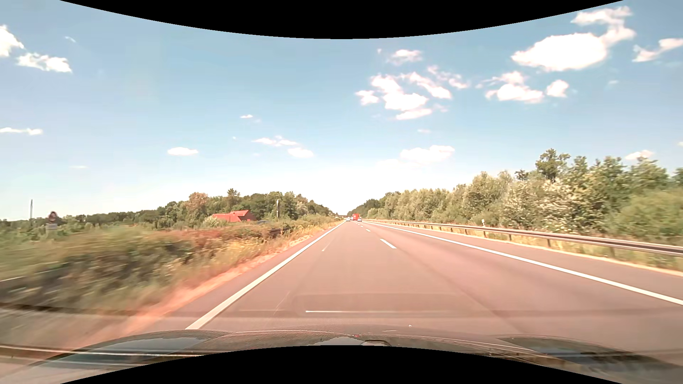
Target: Follow the waypoints while adhering to traffic rules and regulations
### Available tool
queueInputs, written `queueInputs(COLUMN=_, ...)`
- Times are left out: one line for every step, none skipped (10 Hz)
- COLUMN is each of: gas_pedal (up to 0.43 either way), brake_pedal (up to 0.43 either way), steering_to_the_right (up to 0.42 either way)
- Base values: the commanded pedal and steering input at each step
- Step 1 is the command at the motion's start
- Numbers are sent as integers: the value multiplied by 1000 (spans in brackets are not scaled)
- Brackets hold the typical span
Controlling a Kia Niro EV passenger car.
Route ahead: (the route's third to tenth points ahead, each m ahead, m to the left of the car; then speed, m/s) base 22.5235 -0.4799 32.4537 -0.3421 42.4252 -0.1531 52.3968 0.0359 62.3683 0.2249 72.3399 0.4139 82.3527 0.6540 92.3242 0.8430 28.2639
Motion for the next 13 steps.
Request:
queueInputs(gas_pedal=98, brake_pedal=0, steering_to_the_right=-3)
queueInputs(gas_pedal=98, brake_pedal=0, steering_to_the_right=-3)
queueInputs(gas_pedal=98, brake_pedal=0, steering_to_the_right=-3)
queueInputs(gas_pedal=98, brake_pedal=0, steering_to_the_right=-3)
queueInputs(gas_pedal=98, brake_pedal=0, steering_to_the_right=-3)
queueInputs(gas_pedal=98, brake_pedal=0, steering_to_the_right=-3)
queueInputs(gas_pedal=98, brake_pedal=0, steering_to_the_right=-3)
queueInputs(gas_pedal=98, brake_pedal=0, steering_to_the_right=-3)
queueInputs(gas_pedal=98, brake_pedal=0, steering_to_the_right=-3)
queueInputs(gas_pedal=98, brake_pedal=0, steering_to_the_right=-3)
queueInputs(gas_pedal=98, brake_pedal=0, steering_to_the_right=-2)
queueInputs(gas_pedal=98, brake_pedal=0, steering_to_the_right=-2)
queueInputs(gas_pedal=98, brake_pedal=0, steering_to_the_right=-2)
